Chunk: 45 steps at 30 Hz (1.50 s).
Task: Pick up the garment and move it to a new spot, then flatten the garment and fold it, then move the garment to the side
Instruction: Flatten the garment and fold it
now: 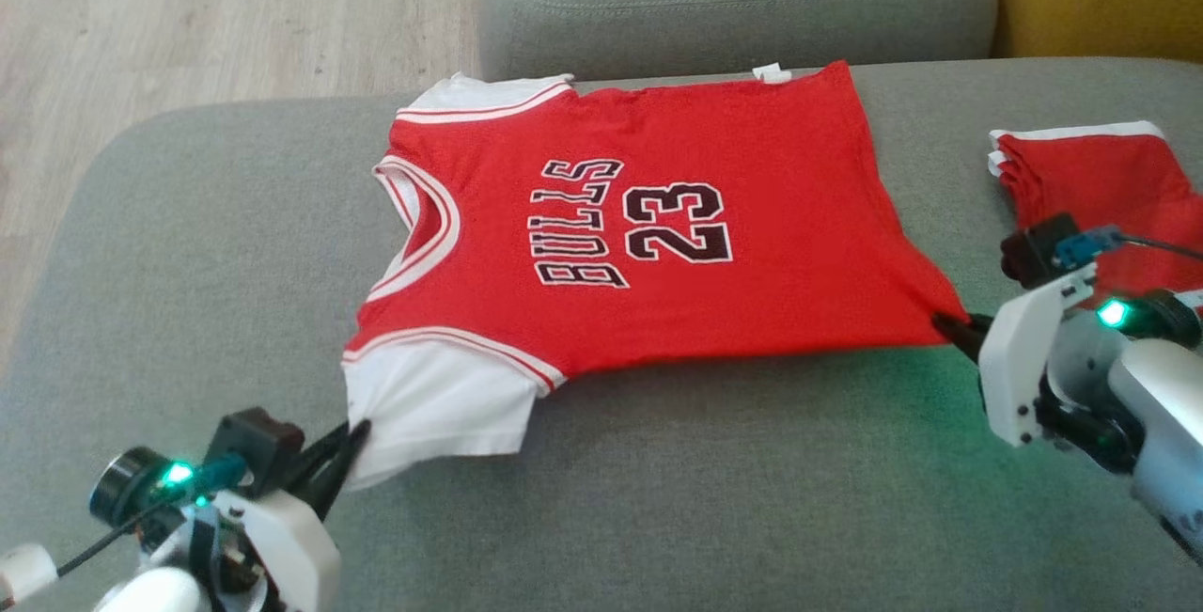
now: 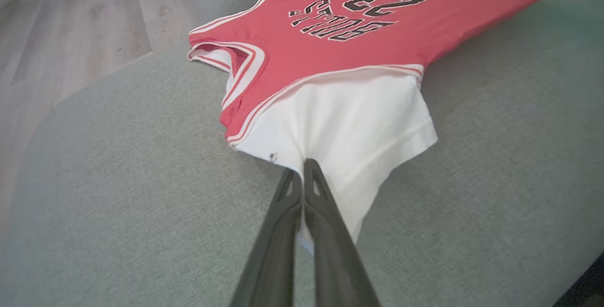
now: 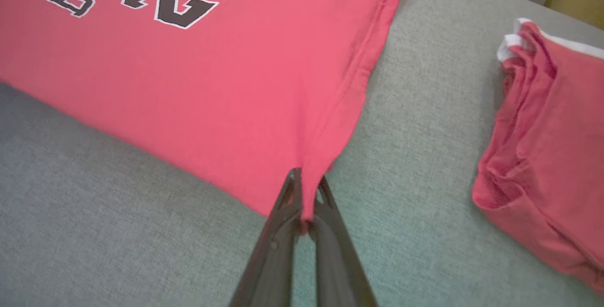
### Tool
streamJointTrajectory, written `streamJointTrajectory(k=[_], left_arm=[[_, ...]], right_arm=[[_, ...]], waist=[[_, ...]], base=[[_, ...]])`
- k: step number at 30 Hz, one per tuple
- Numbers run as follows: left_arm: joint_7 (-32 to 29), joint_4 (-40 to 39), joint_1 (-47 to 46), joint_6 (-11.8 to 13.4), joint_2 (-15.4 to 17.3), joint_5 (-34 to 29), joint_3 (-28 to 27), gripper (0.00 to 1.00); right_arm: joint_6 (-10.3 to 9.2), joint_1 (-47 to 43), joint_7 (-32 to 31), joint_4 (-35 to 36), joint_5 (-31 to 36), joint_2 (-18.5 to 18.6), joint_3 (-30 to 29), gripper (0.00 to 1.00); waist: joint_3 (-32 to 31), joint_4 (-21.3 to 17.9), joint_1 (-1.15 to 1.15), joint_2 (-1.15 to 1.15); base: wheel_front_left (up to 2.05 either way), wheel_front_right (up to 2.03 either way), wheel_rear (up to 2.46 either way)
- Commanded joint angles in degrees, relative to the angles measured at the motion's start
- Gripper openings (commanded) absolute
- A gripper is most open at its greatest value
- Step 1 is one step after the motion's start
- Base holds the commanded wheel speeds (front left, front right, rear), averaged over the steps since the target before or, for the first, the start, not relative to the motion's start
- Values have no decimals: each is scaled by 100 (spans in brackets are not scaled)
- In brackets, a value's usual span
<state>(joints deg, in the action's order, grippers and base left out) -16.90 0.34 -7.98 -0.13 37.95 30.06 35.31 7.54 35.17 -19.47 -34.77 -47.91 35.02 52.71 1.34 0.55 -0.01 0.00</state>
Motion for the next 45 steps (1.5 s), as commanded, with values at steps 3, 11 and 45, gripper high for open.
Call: streamJointTrajectory(k=[3, 11, 45], left_arm=[[-64, -355, -324, 140, 305, 51, -358, 0], [-222, -270, -836, 102, 287, 34, -431, 0], [-23, 2918, -4519, -733, -235, -636, 742, 0]], right_arm=[[-5, -47, -41, 316, -96, 320, -141, 0], [-5, 72, -104, 435, 56, 220, -418, 0], [-5, 1946, 192, -1151, 995, -1119, -840, 0]], waist=[[62, 7, 1, 0], [366, 15, 1, 0], [1762, -248, 1, 0]], base=[[0, 0, 0], [0, 0, 0], [0, 0, 0]])
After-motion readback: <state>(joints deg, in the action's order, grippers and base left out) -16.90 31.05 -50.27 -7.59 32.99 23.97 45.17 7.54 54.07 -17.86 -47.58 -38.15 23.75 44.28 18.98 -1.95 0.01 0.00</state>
